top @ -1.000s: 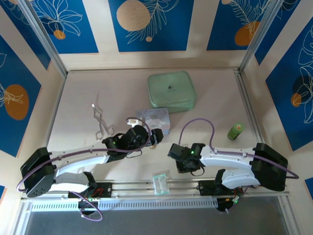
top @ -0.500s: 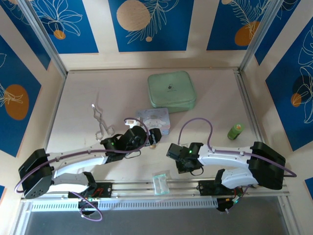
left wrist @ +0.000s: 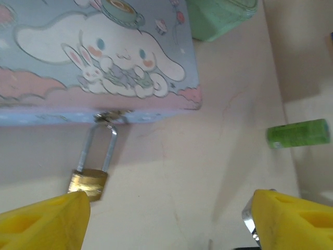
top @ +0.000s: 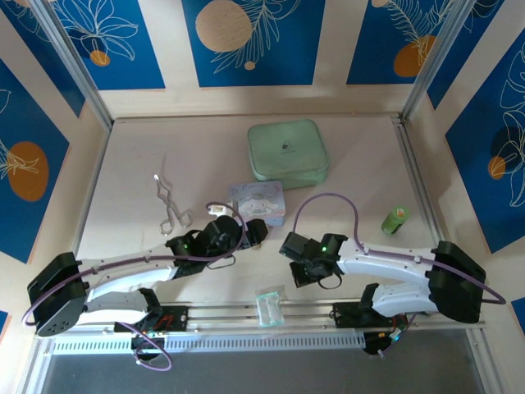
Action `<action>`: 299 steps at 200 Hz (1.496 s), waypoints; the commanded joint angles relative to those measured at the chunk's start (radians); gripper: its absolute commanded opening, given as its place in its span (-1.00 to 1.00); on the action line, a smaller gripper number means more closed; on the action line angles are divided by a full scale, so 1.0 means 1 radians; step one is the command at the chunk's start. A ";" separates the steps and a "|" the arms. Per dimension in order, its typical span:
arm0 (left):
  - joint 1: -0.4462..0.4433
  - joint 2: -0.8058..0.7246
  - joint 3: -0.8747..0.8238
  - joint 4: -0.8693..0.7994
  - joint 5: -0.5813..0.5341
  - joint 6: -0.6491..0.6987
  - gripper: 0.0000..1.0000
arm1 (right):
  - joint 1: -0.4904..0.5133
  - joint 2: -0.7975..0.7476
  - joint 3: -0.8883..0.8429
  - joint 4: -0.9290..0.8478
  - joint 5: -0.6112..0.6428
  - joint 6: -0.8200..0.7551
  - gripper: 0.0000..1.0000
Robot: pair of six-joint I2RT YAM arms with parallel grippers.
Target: Unlock a padlock with a key
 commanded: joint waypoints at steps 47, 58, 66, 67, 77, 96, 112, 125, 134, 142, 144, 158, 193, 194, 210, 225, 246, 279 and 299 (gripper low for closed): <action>-0.018 0.053 -0.079 0.355 0.159 -0.359 0.48 | -0.073 -0.199 0.098 0.070 -0.189 -0.286 -0.99; -0.022 0.054 -0.058 0.307 0.161 -0.358 0.46 | -0.080 -0.220 0.120 0.070 -0.199 -0.321 -0.99; -0.025 0.056 -0.046 0.284 0.159 -0.358 0.44 | -0.084 -0.230 0.132 0.071 -0.204 -0.347 -0.99; -0.025 0.056 -0.045 0.282 0.159 -0.358 0.43 | -0.085 -0.231 0.134 0.072 -0.206 -0.351 -0.99; -0.033 0.060 -0.036 0.282 0.159 -0.354 0.40 | -0.088 -0.236 0.147 0.076 -0.216 -0.380 -0.99; -0.038 0.081 -0.012 0.282 0.193 -0.332 0.36 | -0.090 -0.228 0.173 0.076 -0.236 -0.422 -0.99; -0.039 0.101 0.005 0.285 0.225 -0.314 0.35 | -0.091 -0.218 0.191 0.081 -0.247 -0.445 -0.99; -0.042 0.111 0.012 0.300 0.247 -0.300 0.32 | -0.091 -0.210 0.200 0.087 -0.252 -0.458 -0.99; -0.044 0.114 0.018 0.296 0.261 -0.290 0.31 | -0.090 -0.202 0.206 0.089 -0.252 -0.465 -0.99; -0.046 0.117 0.023 0.294 0.268 -0.283 0.29 | -0.091 -0.196 0.208 0.090 -0.247 -0.471 -0.99; -0.046 0.117 0.025 0.292 0.271 -0.281 0.28 | -0.090 -0.195 0.208 0.090 -0.245 -0.473 -0.99; -0.047 0.121 0.032 0.271 0.282 -0.275 0.21 | -0.090 -0.190 0.207 0.100 -0.236 -0.478 -0.99; -0.047 0.116 0.007 0.260 0.280 -0.310 -0.07 | -0.092 -0.189 0.198 0.129 -0.202 -0.472 -0.99; -0.047 0.116 0.006 0.261 0.281 -0.312 -0.08 | -0.092 -0.190 0.196 0.130 -0.201 -0.471 -0.99; -0.047 0.119 -0.003 0.280 0.286 -0.320 -0.22 | -0.092 -0.194 0.187 0.153 -0.189 -0.465 -0.99; -0.047 0.125 -0.001 0.287 0.305 -0.322 -0.34 | -0.092 -0.199 0.183 0.171 -0.179 -0.461 -0.99; -0.047 0.122 -0.004 0.279 0.305 -0.321 -0.62 | -0.098 -0.199 0.176 0.182 -0.170 -0.459 -0.99; -0.046 0.098 -0.013 0.230 0.269 -0.306 -1.00 | -0.104 -0.188 0.172 0.168 -0.168 -0.455 -0.99; -0.046 0.095 -0.019 0.235 0.261 -0.303 -1.00 | -0.104 -0.187 0.168 0.162 -0.164 -0.450 -0.99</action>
